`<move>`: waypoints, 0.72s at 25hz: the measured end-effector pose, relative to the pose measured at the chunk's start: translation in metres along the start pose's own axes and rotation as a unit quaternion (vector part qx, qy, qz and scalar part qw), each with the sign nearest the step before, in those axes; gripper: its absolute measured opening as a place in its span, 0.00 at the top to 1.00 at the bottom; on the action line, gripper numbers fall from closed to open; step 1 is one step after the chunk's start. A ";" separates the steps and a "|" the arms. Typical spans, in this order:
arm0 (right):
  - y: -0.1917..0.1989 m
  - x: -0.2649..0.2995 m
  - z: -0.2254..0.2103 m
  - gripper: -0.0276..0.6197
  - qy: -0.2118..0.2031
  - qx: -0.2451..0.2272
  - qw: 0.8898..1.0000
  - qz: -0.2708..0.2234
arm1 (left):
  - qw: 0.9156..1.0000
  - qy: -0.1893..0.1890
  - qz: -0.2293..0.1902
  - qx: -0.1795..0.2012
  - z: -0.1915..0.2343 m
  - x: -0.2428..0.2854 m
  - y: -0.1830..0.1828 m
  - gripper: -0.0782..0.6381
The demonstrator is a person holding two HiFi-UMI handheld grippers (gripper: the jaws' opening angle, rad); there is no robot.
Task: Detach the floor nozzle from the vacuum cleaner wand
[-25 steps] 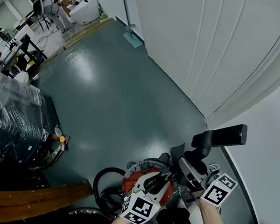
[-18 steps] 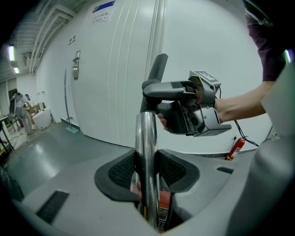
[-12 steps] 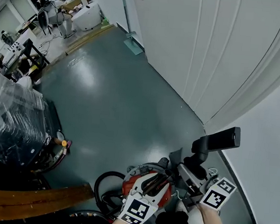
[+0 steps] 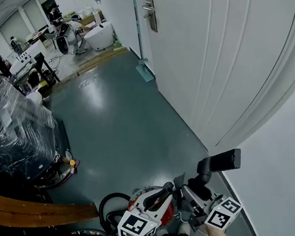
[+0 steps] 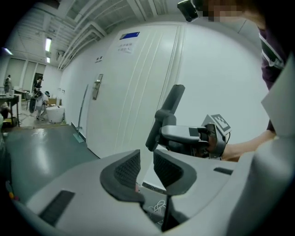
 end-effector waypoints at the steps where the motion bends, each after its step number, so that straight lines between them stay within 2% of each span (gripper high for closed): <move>1: -0.006 -0.003 0.005 0.67 -0.002 -0.005 1.000 0.000 | 1.000 -0.004 -0.006 0.004 -0.003 -0.003 -0.009 0.77; 9: -0.064 -0.038 0.072 0.67 -0.029 -0.062 0.997 -0.019 | 0.997 -0.043 -0.065 0.028 -0.038 -0.043 -0.094 0.88; 13: -0.089 -0.060 0.107 0.67 -0.044 -0.092 0.994 -0.032 | 0.993 -0.056 -0.096 0.039 -0.062 -0.065 -0.134 0.88; 18: -0.118 -0.087 0.148 0.67 -0.059 -0.119 0.990 -0.057 | 0.988 -0.060 -0.122 0.079 -0.096 -0.084 -0.181 0.88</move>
Point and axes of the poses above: the fingertips, and each gripper's own axes: x forward along the fingers, z to its left, y out of its underside, the point moved 1 cm from there along -x, backward along the fingers, and after that the axes turned 13 degrees about y, right-handed, at the moved point
